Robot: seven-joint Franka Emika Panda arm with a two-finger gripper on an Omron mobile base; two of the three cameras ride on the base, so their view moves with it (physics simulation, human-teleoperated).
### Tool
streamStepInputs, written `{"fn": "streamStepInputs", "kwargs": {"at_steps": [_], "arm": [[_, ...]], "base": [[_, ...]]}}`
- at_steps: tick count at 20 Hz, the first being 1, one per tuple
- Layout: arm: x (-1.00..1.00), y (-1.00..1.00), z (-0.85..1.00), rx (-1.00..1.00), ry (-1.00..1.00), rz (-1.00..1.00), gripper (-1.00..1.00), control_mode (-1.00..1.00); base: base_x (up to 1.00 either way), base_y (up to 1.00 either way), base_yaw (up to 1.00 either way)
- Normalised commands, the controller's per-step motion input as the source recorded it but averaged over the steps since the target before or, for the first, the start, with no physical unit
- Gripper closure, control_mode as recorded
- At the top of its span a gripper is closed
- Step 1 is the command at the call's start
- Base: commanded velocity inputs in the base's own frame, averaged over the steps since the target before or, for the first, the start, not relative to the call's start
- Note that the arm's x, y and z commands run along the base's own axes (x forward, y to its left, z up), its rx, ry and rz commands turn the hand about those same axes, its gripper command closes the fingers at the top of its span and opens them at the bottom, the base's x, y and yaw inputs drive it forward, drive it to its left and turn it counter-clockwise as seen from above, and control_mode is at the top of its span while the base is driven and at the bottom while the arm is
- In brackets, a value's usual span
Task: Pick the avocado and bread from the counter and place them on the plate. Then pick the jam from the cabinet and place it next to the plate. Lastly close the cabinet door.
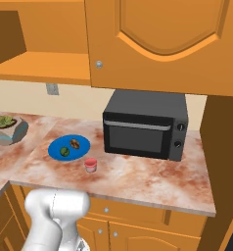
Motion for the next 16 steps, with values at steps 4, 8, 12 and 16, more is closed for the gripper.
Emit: {"fn": "streamStepInputs", "kwargs": {"at_steps": [4, 8, 12, 16], "arm": [[0.39, -0.78, 0.91, 0.34, 0.1, 0.08, -1.0, -1.0], [0.47, -0.71, 0.87, 0.32, 0.13, 0.1, -1.0, -1.0], [0.49, -0.69, 0.99, 0.33, 0.16, 0.11, -1.0, -1.0], [0.47, -0.65, 1.0, 0.33, 0.21, 0.13, -1.0, -1.0]], "base": [[0.0, 0.0, 0.0], [0.0, 0.0, 0.0], [0.0, 0.0, 0.0], [0.0, 0.0, 0.0]]}}
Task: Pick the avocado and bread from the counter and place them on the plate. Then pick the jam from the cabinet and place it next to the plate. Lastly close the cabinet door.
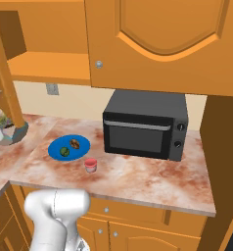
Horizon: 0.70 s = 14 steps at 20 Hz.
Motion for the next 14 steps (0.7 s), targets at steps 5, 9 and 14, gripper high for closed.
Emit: {"fn": "streamStepInputs", "kwargs": {"at_steps": [5, 9, 14], "arm": [[0.48, -0.65, 0.96, 0.33, 0.27, 0.19, -1.0, -1.0], [0.59, -0.63, 0.81, 0.29, 0.33, 0.26, -1.0, -1.0], [0.79, -0.58, 0.63, 0.24, 0.37, 0.28, -1.0, -1.0]], "base": [[0.0, 0.0, 0.0], [0.0, 0.0, 0.0], [0.0, 0.0, 0.0]]}}
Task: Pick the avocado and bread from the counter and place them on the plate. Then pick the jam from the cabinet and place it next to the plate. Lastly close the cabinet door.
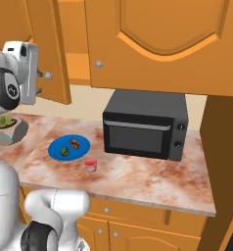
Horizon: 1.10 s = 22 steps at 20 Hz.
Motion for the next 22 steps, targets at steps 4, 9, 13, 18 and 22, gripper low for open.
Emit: {"fn": "streamStepInputs", "kwargs": {"at_steps": [4, 9, 13, 18, 22], "arm": [[0.95, -0.67, 0.04, 0.16, 0.32, 0.36, -1.0, -1.0], [1.0, -0.71, -0.61, 0.05, 0.06, 0.47, -1.0, -1.0], [0.99, -0.17, -0.95, -0.05, -0.15, 0.45, -1.0, -1.0], [0.93, 0.24, -1.0, -0.3, -0.29, 0.27, -1.0, -1.0], [0.6, 0.49, -1.0, -0.45, -0.33, 0.18, -1.0, -1.0]], "base": [[0.0, 0.0, 0.0], [0.0, 0.0, 0.0], [0.0, 0.0, 0.0], [0.0, 0.0, 0.0], [0.0, 0.0, 0.0]]}}
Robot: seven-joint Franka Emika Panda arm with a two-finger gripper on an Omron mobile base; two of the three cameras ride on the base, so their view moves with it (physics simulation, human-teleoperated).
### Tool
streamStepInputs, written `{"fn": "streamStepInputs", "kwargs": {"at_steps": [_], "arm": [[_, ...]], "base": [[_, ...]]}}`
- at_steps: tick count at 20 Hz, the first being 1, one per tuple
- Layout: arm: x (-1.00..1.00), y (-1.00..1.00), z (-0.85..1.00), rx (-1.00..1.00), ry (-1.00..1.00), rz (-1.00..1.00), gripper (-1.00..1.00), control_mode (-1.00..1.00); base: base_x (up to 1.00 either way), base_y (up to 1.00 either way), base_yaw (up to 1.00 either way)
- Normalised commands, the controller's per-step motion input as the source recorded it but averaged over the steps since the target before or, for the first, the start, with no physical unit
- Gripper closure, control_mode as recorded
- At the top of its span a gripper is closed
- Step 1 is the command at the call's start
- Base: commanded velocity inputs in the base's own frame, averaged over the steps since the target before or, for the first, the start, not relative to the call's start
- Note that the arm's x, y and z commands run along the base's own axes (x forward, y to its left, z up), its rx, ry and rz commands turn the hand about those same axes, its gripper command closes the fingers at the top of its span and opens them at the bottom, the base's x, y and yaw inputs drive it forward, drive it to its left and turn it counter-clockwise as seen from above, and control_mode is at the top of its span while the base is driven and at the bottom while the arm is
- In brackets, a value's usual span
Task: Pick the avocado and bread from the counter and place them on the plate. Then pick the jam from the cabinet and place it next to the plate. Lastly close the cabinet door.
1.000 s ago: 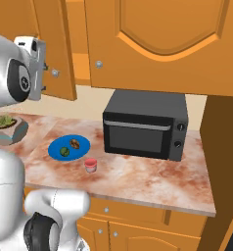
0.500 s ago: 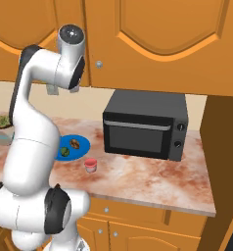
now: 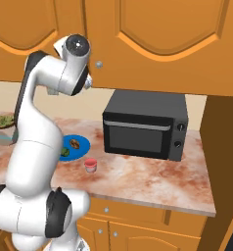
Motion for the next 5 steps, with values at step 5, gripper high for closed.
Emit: {"fn": "streamStepInputs", "kwargs": {"at_steps": [5], "arm": [[0.6, 0.56, -1.0, -0.56, -0.25, 0.13, -1.0, -1.0]], "base": [[0.0, 0.0, 0.0]]}}
